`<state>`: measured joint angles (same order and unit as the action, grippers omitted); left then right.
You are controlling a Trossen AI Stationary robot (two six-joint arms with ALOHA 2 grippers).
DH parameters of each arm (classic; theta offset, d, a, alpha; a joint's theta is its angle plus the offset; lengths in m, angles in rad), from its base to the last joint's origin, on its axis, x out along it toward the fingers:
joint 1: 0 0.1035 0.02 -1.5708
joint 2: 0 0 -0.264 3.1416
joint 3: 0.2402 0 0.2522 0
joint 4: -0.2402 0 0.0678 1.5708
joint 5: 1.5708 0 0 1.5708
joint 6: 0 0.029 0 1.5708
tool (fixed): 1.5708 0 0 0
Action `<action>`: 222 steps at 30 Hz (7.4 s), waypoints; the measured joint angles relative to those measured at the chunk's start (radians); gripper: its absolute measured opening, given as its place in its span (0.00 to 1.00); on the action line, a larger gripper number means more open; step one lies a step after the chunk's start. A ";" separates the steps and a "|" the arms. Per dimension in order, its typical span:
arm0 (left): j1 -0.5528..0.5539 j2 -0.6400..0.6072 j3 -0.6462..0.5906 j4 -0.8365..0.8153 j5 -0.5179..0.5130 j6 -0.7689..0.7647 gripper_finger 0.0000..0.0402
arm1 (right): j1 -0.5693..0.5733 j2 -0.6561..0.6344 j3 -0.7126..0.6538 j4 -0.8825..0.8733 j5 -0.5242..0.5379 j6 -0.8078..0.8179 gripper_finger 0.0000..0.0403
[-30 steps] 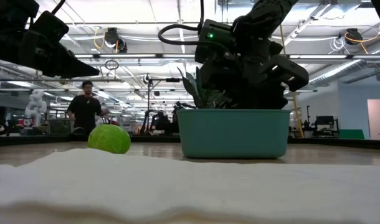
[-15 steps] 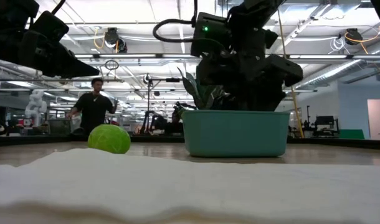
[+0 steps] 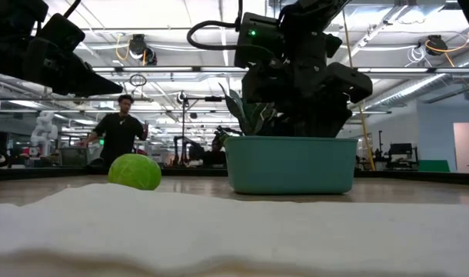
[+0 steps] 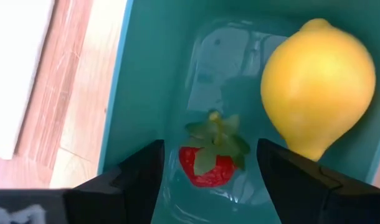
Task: Pick and placing Produce into tupperware
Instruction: Adjust the green bin, then put the green cabbage into the green bin
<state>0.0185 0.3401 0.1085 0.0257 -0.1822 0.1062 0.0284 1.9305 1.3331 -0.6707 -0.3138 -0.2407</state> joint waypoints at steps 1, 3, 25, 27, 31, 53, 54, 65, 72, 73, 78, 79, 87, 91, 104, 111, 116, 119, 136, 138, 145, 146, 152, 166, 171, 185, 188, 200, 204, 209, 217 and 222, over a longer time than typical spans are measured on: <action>0.000 0.000 0.000 0.000 0.000 0.000 0.06 | 0.000 0.000 0.000 0.001 0.000 0.001 0.61; 0.000 0.000 0.000 0.000 0.000 0.000 0.06 | 0.000 -0.002 0.000 0.002 0.000 0.007 0.61; 0.000 0.000 0.000 -0.002 0.000 0.007 0.06 | 0.007 -0.130 0.001 -0.020 0.263 -0.079 0.52; 0.000 0.000 0.000 -0.004 0.000 0.007 0.06 | 0.006 -0.130 0.001 -0.015 0.267 -0.098 0.42; 0.000 0.000 0.000 -0.018 -0.001 0.012 0.06 | 0.000 -0.130 0.001 0.003 0.269 -0.129 0.15; 0.000 0.000 0.000 -0.053 -0.002 0.015 0.06 | -0.120 -0.130 -0.019 -0.111 0.290 -0.077 0.00; 0.000 0.000 0.000 -0.053 -0.003 0.015 0.06 | -0.120 -0.130 -0.022 -0.122 0.286 -0.074 0.00; 0.000 0.000 0.000 -0.052 -0.003 0.016 0.06 | -0.109 -0.135 -0.070 -0.131 0.257 -0.041 0.00; 0.000 0.000 0.000 -0.052 -0.003 0.016 0.06 | -0.102 -0.135 -0.069 -0.131 0.216 -0.029 0.00; 0.000 0.000 0.000 -0.051 -0.003 0.016 0.06 | -0.101 -0.135 -0.069 -0.134 0.205 -0.024 0.00; 0.000 0.000 0.000 -0.051 -0.003 0.016 0.06 | -0.093 -0.135 -0.069 -0.136 0.204 -0.021 0.00; 0.000 0.000 0.000 -0.052 -0.003 0.016 0.06 | -0.092 -0.135 -0.069 -0.135 0.204 -0.021 0.00; 0.000 0.000 0.000 -0.051 -0.003 0.016 0.06 | -0.092 -0.135 -0.069 -0.136 0.204 -0.014 0.00; 0.000 0.000 0.000 -0.051 -0.003 0.016 0.06 | -0.092 -0.135 -0.069 -0.141 0.197 -0.010 0.00; 0.000 0.000 0.000 -0.051 -0.003 0.016 0.06 | -0.092 -0.135 -0.069 -0.150 0.179 -0.006 0.00; 0.000 0.000 0.000 -0.051 -0.003 0.016 0.06 | -0.095 -0.147 -0.068 -0.112 0.257 -0.011 0.00; 0.000 0.000 0.000 -0.046 -0.008 0.028 0.06 | -0.101 -0.198 -0.068 -0.108 0.255 -0.014 0.00; 0.000 0.000 0.000 -0.004 -0.038 0.049 0.06 | -0.100 -0.258 -0.068 -0.104 0.246 -0.012 0.00; 0.000 -0.001 0.000 0.133 -0.123 0.077 0.06 | -0.092 -0.788 -0.269 0.116 0.183 0.203 0.00; 0.000 -0.002 0.000 0.139 -0.131 0.086 0.06 | -0.091 -0.861 -0.310 0.131 0.187 0.225 0.00; 0.000 -0.001 0.000 0.138 -0.131 0.086 0.06 | -0.057 -1.099 -0.521 0.338 0.181 0.386 0.00; 0.000 -0.002 0.000 0.141 -0.131 0.079 0.06 | -0.043 -1.123 -0.554 0.367 0.183 0.402 0.00; 0.000 -0.002 0.000 0.165 -0.131 0.063 0.06 | 0.053 -1.258 -0.712 0.478 0.308 0.439 0.00; -0.058 -0.001 0.000 0.169 -0.074 0.048 0.06 | 0.074 -1.461 -0.861 0.608 0.343 0.390 0.00; -0.107 -0.002 0.000 0.169 -0.077 0.045 0.06 | 0.074 -1.468 -0.948 0.618 0.343 0.434 0.00; -0.168 -0.002 0.000 0.186 -0.160 0.038 0.06 | 0.067 -1.612 -1.072 0.731 0.357 0.410 0.00; -0.172 -0.002 0.000 0.186 -0.160 0.026 0.06 | 0.063 -1.628 -1.072 0.701 0.365 0.403 0.00; -0.172 -0.002 0.000 0.179 -0.160 -0.014 0.06 | 0.010 -1.632 -1.072 0.688 0.370 0.356 0.00; -0.172 -0.002 0.000 0.179 -0.161 -0.014 0.06 | 0.001 -1.633 -1.072 0.688 0.370 0.351 0.00; -0.172 -0.001 0.000 0.164 -0.161 -0.014 0.06 | -0.002 -1.658 -1.102 0.726 0.370 0.326 0.00; -0.172 -0.001 0.000 0.155 -0.161 -0.019 0.06 | -0.003 -1.719 -1.151 0.773 0.371 0.318 0.00; -0.172 -0.002 0.000 0.155 -0.161 -0.020 0.06 | -0.003 -1.734 -1.152 0.764 0.425 0.297 0.00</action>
<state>-0.1532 0.3386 0.1085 0.1808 -0.3430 0.0858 0.0252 0.1963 0.1812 0.0932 0.1116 0.0560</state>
